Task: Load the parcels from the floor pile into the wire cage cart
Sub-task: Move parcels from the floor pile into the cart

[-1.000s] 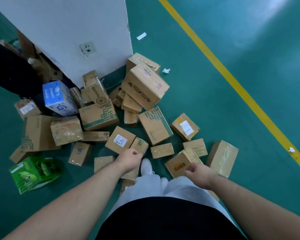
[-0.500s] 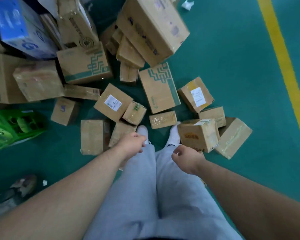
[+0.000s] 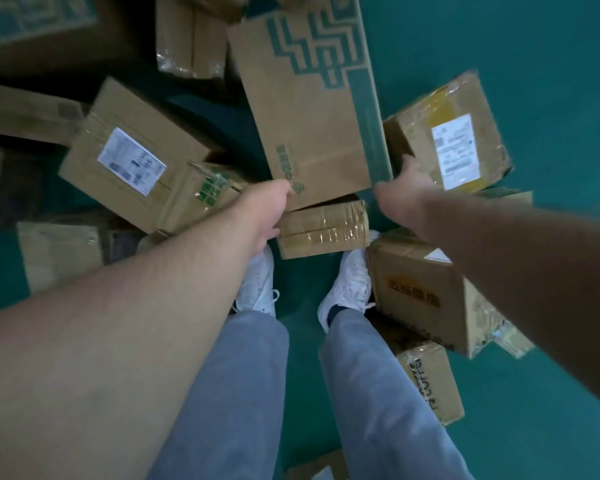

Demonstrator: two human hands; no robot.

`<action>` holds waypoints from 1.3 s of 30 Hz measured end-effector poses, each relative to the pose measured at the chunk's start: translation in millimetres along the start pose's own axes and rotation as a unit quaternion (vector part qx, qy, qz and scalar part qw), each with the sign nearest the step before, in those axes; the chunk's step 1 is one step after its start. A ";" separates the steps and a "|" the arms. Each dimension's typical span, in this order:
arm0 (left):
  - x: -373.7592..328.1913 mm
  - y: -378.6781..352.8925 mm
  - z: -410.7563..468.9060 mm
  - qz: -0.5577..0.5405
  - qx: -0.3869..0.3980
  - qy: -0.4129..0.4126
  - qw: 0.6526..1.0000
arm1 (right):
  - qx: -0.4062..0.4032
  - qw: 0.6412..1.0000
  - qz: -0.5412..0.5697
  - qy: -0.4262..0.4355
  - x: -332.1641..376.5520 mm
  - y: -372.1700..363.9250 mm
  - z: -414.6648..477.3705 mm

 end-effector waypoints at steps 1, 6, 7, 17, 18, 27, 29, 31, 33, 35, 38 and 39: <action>2.9 -3.8 13.3 0.000 0.010 -0.001 1.000 | 0.018 0.999 0.025 -0.012 0.5 -6.8 15.6; 20.6 -8.7 36.8 -0.011 0.035 -0.013 0.999 | 0.063 0.979 0.189 -0.048 -0.9 -28.1 45.6; 22.8 -8.1 35.2 -0.021 0.034 -0.017 0.999 | 0.061 0.974 0.209 -0.054 -3.9 -26.2 43.1; 8.2 22.9 -129.3 -0.147 0.040 -0.098 0.984 | 0.028 0.948 0.309 -0.067 -37.3 50.7 -86.6; 8.4 27.3 -147.5 -0.138 0.041 -0.098 0.985 | 0.032 0.939 0.332 -0.078 -43.6 60.6 -105.1; 7.0 85.7 -334.5 -0.235 -0.138 -0.081 0.959 | 0.136 0.941 0.309 -0.020 -54.8 135.8 -289.3; 20.3 100.0 -377.5 -0.286 -0.128 -0.092 0.945 | 0.160 0.929 0.332 -0.016 -57.4 144.2 -325.8; 41.6 107.6 -417.7 -0.319 -0.102 -0.077 0.939 | 0.196 0.916 0.349 -0.008 -61.6 147.5 -357.4; 64.5 109.9 -453.6 -0.328 -0.069 -0.073 0.939 | 0.228 0.912 0.341 0.016 -61.5 151.1 -385.8; 90.3 113.6 -490.3 -0.357 -0.073 -0.079 0.928 | 0.248 0.910 0.329 0.047 -55.9 153.7 -420.5; 136.0 127.6 -534.5 -0.459 -0.180 -0.079 0.867 | 0.260 0.920 0.280 0.090 -43.6 150.6 -466.0; 153.8 130.3 -548.2 -0.506 -0.198 -0.073 0.836 | 0.260 0.925 0.257 0.107 -39.0 146.2 -480.4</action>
Point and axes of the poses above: each hand's wrist, its own z-axis towards the middle knuckle, its own y-axis out of the back of the hand, x = y × z, the point moved 6 cm from there along z, towards the middle knuckle, and after that the axes turned 4 degrees about -y, right-handed, at the moved point
